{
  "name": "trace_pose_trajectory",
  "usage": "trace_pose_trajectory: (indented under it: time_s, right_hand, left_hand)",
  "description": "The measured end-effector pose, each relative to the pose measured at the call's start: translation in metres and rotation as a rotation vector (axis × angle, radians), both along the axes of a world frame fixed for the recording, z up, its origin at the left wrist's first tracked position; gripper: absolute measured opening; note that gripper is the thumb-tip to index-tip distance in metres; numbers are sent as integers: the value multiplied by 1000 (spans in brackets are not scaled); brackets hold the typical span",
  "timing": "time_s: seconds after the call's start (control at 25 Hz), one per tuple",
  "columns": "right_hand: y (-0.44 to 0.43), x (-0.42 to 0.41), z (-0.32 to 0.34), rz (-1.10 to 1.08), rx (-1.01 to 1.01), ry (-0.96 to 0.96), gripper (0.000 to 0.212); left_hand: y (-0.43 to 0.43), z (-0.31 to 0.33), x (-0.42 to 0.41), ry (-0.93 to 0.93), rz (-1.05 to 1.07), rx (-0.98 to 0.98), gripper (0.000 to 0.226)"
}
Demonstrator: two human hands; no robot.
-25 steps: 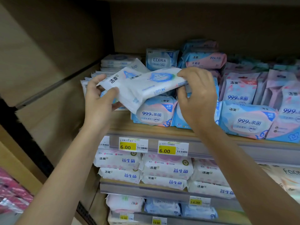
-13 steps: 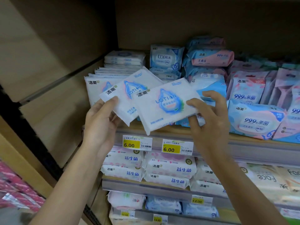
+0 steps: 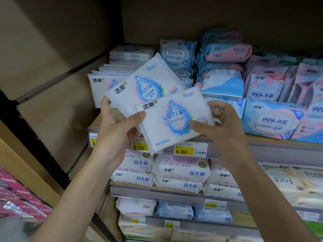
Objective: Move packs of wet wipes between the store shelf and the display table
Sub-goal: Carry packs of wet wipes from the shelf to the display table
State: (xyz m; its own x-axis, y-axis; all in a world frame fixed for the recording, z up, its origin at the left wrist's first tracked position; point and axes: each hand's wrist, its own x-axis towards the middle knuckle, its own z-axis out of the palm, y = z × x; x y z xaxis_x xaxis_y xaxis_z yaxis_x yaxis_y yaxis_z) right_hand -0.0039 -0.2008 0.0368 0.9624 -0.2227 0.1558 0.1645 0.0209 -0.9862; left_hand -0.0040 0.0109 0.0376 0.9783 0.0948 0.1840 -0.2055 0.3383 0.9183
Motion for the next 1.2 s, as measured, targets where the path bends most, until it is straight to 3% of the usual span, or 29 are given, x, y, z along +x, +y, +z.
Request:
trace_pose_trajectory:
  time_s: [0.2, 0.32, 0.6, 0.72, 0.8, 0.84, 0.96, 1.2]
  right_hand:
    - [-18, -8, -2, 357, 27, 181, 48]
    - [-24, -16, -16, 376, 25, 151, 47]
    - [-39, -33, -76, 584, 109, 208, 68]
    - [-25, -35, -102, 728, 76, 302, 58]
    - [-14, -36, -114, 857, 72, 384, 44]
    - [-6, -38, -118, 937, 56, 408, 44]
    - [32, -56, -125, 1223, -10, 432, 65]
    - [134, -159, -122, 1793, -62, 463, 67]
  left_hand:
    - [4, -6, -1, -8, -6, 50, 51]
    - [9, -16, -7, -3, 18, 110, 37]
    - [53, -72, -93, 92, 242, 161, 43]
    - [58, -109, -154, 184, 416, 136, 42]
    - [48, -126, -200, 241, 522, 121, 53]
    - [41, -133, -222, 268, 578, 104, 60]
    - [15, -147, -296, 314, 858, -24, 52]
    - [-34, -133, -447, 355, 1375, -100, 50]
